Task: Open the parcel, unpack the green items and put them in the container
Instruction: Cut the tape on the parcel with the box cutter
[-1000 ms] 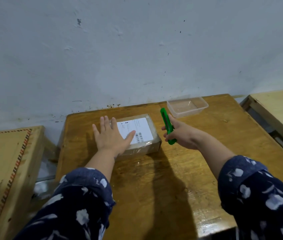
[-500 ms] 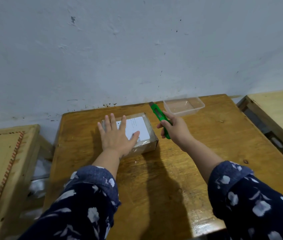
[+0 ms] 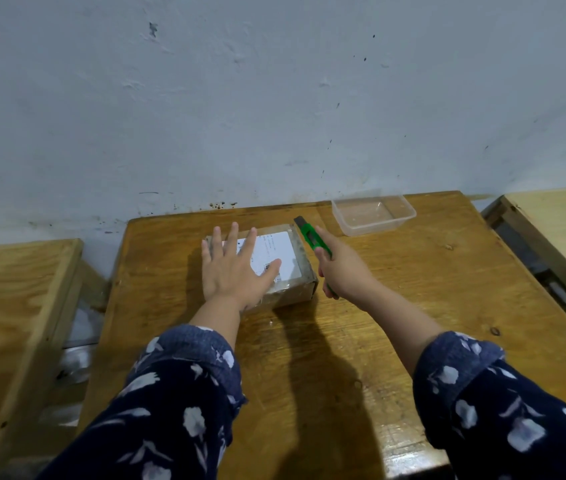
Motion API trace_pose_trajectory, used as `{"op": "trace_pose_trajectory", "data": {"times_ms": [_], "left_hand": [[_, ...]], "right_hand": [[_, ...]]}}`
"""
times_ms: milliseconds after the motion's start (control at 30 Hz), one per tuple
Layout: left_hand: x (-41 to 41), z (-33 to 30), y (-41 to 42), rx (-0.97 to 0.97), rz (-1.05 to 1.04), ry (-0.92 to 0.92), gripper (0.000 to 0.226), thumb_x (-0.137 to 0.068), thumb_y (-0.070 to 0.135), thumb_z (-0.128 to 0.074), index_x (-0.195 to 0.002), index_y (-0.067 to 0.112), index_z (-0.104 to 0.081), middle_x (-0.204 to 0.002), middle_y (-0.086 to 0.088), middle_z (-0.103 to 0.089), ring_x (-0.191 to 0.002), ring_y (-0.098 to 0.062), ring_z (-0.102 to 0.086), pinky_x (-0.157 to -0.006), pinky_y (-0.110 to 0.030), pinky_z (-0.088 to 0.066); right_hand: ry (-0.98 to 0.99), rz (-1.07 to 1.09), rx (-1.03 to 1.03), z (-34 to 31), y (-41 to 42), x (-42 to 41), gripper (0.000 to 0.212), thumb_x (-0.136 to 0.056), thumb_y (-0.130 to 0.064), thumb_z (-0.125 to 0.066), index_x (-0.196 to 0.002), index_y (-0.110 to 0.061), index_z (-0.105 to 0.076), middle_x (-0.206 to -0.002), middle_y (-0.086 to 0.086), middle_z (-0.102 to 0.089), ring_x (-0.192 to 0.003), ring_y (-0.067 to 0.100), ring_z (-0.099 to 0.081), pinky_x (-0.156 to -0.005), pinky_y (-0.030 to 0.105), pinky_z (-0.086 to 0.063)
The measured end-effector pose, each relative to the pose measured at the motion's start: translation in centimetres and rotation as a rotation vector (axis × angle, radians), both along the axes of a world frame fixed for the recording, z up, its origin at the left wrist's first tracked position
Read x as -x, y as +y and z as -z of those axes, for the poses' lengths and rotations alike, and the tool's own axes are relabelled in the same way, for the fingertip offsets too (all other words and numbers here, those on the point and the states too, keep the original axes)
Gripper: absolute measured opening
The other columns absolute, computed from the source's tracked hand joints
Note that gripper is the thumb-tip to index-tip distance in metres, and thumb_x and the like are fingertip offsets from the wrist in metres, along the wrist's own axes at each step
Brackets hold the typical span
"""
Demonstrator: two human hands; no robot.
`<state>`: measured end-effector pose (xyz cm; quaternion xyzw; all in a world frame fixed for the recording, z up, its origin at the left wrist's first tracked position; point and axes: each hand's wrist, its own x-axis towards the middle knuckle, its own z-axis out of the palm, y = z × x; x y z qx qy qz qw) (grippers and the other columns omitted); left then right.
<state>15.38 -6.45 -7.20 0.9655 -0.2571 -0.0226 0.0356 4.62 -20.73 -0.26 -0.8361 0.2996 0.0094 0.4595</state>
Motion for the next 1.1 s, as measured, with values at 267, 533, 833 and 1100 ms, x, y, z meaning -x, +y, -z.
{"op": "trace_pose_trajectory", "data": {"times_ms": [267, 533, 833, 1100], "left_hand": [[-0.1, 0.3, -0.2, 0.019, 0.066, -0.010, 0.077, -0.092, 0.065, -0.008, -0.153, 0.019, 0.002, -0.161, 0.003, 0.009, -0.147, -0.015, 0.012, -0.116, -0.041, 0.011], [0.3, -0.1, 0.0, 0.054, 0.128, -0.011, 0.066, -0.099, 0.051, -0.011, -0.153, 0.015, -0.001, -0.161, -0.001, 0.004, -0.148, -0.014, 0.006, -0.121, -0.037, 0.001], [0.3, 0.0, 0.1, 0.047, 0.219, -0.024, 0.065, -0.099, 0.052, -0.010, -0.153, 0.017, -0.004, -0.161, 0.001, 0.001, -0.148, -0.013, 0.002, -0.121, -0.036, -0.002], [0.1, -0.1, 0.0, 0.034, 0.219, 0.010, 0.063, -0.100, 0.049, -0.010, -0.153, 0.017, -0.001, -0.161, 0.002, 0.004, -0.148, -0.012, 0.005, -0.121, -0.038, -0.001]], "right_hand": [[0.111, -0.056, 0.234, 0.4, 0.2, -0.2, 0.049, -0.101, -0.026, -0.032, -0.148, -0.034, -0.021, -0.100, 0.009, -0.063, -0.054, 0.019, -0.058, -0.041, 0.028, -0.045], [0.189, -0.158, 0.423, -0.2, 0.7, -0.8, 0.056, -0.099, -0.017, -0.036, -0.150, -0.027, -0.016, -0.106, 0.010, -0.066, -0.067, 0.021, -0.060, -0.054, 0.035, -0.052], [0.312, -0.150, 0.458, -2.0, 1.1, -2.9, 0.055, -0.090, -0.008, -0.043, -0.144, -0.016, -0.030, -0.119, 0.016, -0.059, -0.089, 0.030, -0.060, -0.069, 0.038, -0.055], [0.368, -0.226, 0.709, -1.2, 2.8, -2.8, 0.069, -0.093, -0.010, -0.044, -0.152, -0.020, -0.010, -0.112, 0.013, -0.063, -0.097, 0.029, -0.062, -0.061, 0.033, -0.045]]}}
